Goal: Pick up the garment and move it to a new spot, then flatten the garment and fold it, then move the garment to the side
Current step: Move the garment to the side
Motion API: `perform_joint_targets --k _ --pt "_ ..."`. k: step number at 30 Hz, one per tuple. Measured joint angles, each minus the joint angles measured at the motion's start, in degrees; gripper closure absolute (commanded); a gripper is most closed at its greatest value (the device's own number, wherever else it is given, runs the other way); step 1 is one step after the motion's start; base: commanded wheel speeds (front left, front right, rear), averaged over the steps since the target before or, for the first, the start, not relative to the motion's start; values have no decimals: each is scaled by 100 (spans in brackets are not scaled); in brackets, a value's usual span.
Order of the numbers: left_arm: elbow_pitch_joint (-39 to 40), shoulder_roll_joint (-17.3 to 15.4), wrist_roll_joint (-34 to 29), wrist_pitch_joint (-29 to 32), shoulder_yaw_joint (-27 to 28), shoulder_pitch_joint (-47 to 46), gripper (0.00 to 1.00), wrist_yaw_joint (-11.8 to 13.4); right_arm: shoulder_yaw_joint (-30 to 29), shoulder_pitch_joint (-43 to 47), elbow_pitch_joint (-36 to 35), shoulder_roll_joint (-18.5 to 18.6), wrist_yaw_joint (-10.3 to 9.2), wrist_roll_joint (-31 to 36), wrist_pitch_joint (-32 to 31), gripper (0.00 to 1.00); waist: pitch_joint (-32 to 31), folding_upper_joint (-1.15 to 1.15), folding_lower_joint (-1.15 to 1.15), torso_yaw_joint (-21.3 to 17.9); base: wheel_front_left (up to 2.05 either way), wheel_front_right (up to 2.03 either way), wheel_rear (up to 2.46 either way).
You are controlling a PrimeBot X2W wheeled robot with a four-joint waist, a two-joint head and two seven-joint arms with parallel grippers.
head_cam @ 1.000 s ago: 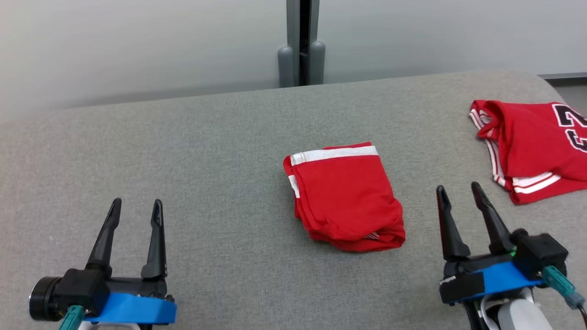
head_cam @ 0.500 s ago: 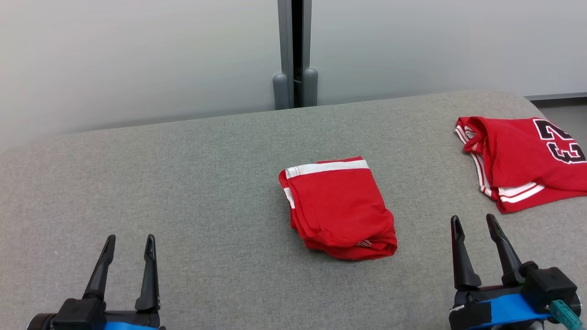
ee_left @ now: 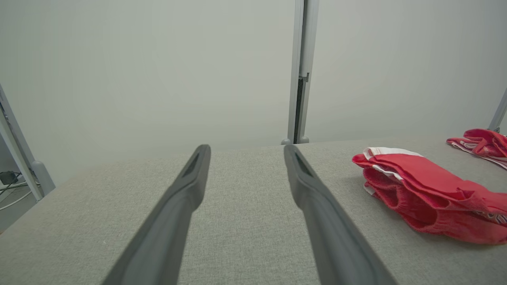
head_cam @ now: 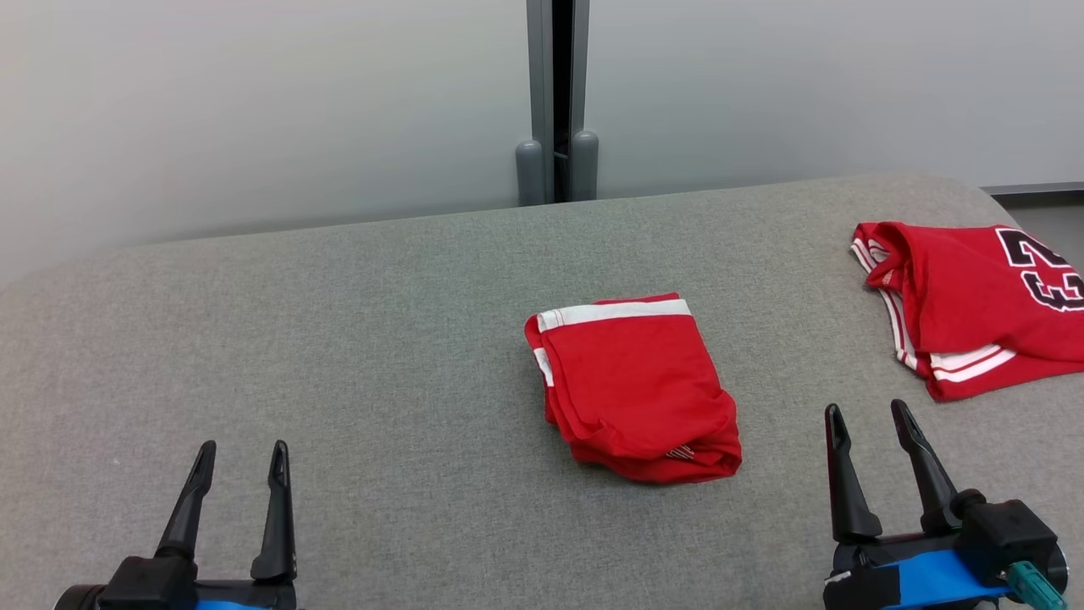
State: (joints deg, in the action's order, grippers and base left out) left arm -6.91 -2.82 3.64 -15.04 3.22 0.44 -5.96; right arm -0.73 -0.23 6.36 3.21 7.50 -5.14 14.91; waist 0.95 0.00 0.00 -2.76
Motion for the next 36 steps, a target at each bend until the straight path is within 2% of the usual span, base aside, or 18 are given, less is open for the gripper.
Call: perform_joint_targets --k 7,15,24,31,36 --pt "32 1 8 0 -1 -45 0 0 130 -225 83 85 0 60 3 0 122 0 0 28 0 0 0" --pt "62 1 -12 0 -107 -507 0 -21 366 -1700 500 355 0 181 -250 0 523 0 0 118 0 0 0" --pt "41 1 33 0 -234 -893 0 -46 439 -2857 1890 426 0 355 -1094 0 1123 0 1 365 0 0 0" --pt "45 1 76 0 -274 -1077 0 -51 389 -2980 2938 436 0 278 -1315 0 1443 0 1 573 0 0 0" --pt "46 0 87 0 -280 -1133 0 -23 508 -2977 3406 400 0 82 -1397 0 1538 0 1 647 0 0 0"
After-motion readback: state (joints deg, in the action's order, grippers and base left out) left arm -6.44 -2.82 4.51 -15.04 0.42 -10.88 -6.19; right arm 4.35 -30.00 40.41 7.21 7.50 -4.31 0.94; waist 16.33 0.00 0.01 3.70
